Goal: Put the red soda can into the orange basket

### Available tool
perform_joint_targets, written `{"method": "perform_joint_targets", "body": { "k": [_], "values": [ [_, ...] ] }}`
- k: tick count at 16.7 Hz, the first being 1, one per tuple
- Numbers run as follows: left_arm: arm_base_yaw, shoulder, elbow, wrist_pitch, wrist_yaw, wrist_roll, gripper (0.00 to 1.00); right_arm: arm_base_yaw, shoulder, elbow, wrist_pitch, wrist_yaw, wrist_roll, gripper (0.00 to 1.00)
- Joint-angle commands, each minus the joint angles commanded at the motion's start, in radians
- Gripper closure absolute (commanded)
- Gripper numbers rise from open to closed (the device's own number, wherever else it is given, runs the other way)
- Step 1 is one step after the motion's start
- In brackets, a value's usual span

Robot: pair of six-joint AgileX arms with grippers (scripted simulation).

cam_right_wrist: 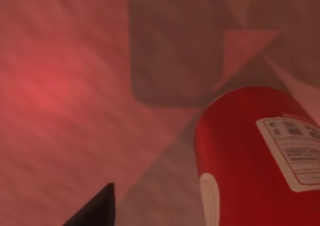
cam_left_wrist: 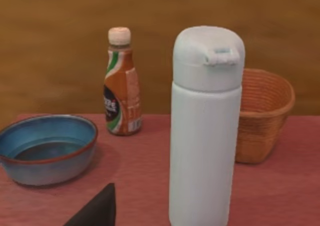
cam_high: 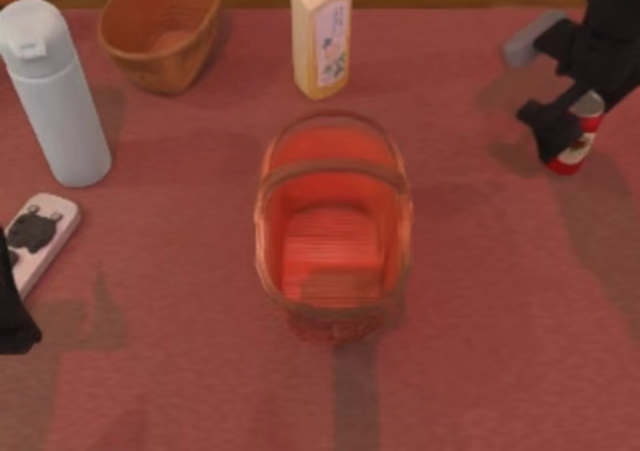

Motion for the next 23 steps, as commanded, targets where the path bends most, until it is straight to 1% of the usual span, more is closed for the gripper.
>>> {"method": "perform_joint_targets", "body": {
  "k": [5,18,19,23],
  "values": [
    [0.0,0.0,0.0,0.0,0.0,0.0,0.0,0.0,-0.006,-0.03,0.029,0.0,0.0,0.0],
    [0.0,0.0,0.0,0.0,0.0,0.0,0.0,0.0,-0.006,-0.03,0.029,0.0,0.0,0.98],
    [0.0,0.0,0.0,0.0,0.0,0.0,0.0,0.0,-0.006,-0.03,0.029,0.0,0.0,1.0],
    [0.0,0.0,0.0,0.0,0.0,0.0,0.0,0.0,-0.006,-0.03,0.029,0.0,0.0,1.0]
  ]
}}
